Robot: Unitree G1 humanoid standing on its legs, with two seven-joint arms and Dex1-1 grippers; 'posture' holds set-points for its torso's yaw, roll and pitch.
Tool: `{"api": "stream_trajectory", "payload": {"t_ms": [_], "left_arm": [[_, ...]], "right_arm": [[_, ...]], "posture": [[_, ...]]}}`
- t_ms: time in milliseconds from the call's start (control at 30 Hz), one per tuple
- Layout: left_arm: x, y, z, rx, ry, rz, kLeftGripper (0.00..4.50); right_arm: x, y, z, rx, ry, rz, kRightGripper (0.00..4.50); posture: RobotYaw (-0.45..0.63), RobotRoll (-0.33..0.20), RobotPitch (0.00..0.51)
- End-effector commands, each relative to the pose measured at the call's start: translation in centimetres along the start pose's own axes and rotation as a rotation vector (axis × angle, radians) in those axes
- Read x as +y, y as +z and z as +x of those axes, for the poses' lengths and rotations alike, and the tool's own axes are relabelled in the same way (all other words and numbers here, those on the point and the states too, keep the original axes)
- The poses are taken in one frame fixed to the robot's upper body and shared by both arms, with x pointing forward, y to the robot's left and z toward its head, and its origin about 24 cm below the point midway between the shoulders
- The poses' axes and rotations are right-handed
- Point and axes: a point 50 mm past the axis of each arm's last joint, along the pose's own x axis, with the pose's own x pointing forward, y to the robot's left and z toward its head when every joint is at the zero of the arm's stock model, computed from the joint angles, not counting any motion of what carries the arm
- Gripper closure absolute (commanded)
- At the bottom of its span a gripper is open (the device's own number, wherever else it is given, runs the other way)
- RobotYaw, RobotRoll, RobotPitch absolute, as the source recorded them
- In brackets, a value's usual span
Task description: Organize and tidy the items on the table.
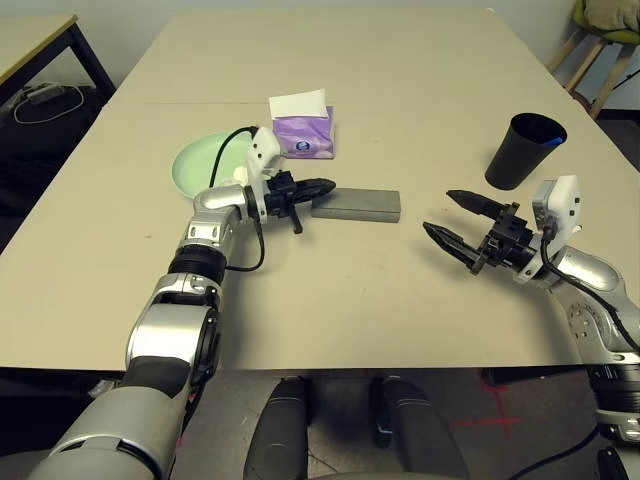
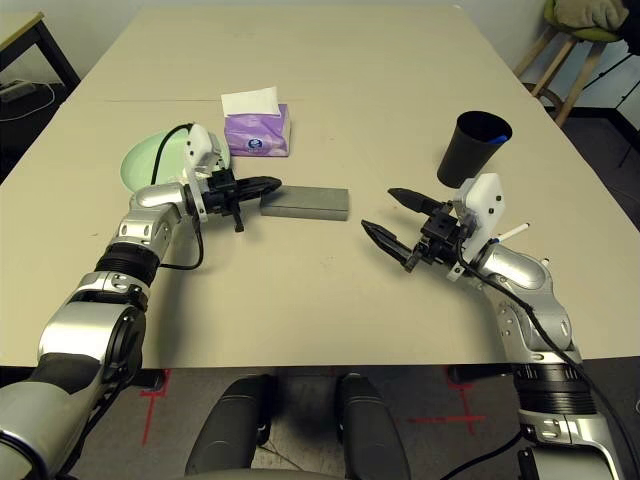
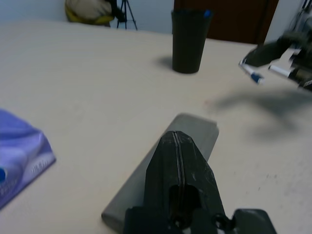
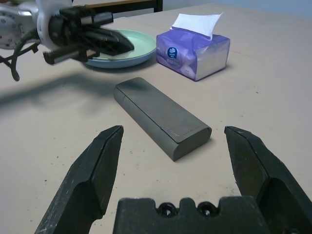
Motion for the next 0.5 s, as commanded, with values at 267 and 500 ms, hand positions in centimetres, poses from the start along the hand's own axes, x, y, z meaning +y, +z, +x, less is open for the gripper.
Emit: {"api": "stream_trajectory", "payload": {"t_ms": [267,500], "left_arm": [[-3.2,0.9,-0.7,-0.007,-0.207,0.022,1.19],[-4.5,0.8,-0.8,-0.019,-0.261,0.083,0.05]], "right_arm": [[-0.3,-0.7,0.1,0.014,0.022,0.001,0.0],[-0.4,-1.3,-0.1,0.108,0.078,-0.02,0.0]], "posture": [[0.12,0.0,0.131],[0.13,0.0,0.132]]}}
